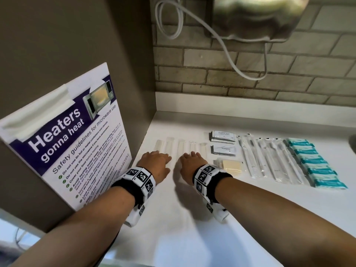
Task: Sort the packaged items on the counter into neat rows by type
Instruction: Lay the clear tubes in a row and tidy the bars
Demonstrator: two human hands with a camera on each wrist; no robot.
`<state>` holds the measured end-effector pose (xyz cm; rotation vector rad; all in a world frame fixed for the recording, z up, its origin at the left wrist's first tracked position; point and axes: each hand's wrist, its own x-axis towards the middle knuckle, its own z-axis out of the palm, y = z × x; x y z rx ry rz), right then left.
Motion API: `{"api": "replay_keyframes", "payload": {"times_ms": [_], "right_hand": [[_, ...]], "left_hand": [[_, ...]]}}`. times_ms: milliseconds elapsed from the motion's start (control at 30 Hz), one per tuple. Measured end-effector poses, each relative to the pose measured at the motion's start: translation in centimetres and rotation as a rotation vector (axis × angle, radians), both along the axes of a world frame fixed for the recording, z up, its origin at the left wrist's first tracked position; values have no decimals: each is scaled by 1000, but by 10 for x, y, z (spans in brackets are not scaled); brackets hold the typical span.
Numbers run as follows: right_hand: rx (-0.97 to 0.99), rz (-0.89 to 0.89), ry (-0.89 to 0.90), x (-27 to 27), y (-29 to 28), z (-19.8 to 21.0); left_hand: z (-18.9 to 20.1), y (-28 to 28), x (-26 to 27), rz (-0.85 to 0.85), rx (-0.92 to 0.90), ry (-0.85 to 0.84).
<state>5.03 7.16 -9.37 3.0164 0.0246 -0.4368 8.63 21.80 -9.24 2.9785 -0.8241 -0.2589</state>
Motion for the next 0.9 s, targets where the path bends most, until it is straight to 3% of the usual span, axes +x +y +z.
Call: {"api": "replay_keyframes", "payload": {"times_ms": [900], "right_hand": [[50, 10, -21, -6, 3, 1]], "left_hand": [[2, -2, -5, 4, 64, 68]]}}
